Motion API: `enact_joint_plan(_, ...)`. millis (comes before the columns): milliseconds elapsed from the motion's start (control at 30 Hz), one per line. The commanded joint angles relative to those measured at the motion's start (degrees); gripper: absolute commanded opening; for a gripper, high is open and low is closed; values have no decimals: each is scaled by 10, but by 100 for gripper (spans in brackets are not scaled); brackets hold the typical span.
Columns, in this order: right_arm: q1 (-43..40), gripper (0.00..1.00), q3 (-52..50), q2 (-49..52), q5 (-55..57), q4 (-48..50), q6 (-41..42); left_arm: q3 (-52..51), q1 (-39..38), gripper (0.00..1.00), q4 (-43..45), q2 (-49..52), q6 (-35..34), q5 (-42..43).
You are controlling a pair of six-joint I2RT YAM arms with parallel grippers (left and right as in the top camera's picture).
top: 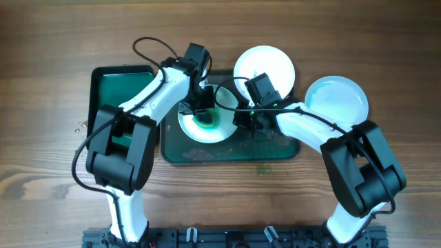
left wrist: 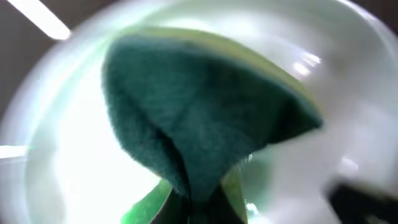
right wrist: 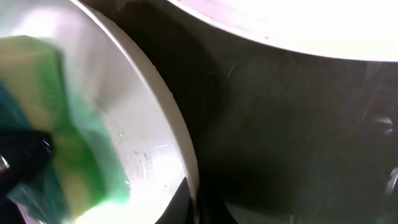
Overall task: Clean dirty plates on tray and stack at the side
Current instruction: 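Scrub the held plate with the sponge in the left gripper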
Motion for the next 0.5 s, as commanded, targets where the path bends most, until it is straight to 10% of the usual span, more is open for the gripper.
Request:
enact_joint_plan(0,0,4,-2,22,-5,-7,-5,6,-9,4,21,11,70,156)
enact_joint_plan(467,0,5,-2,22,-7,-7,-7,6,-7,4,17,11,-96,-294)
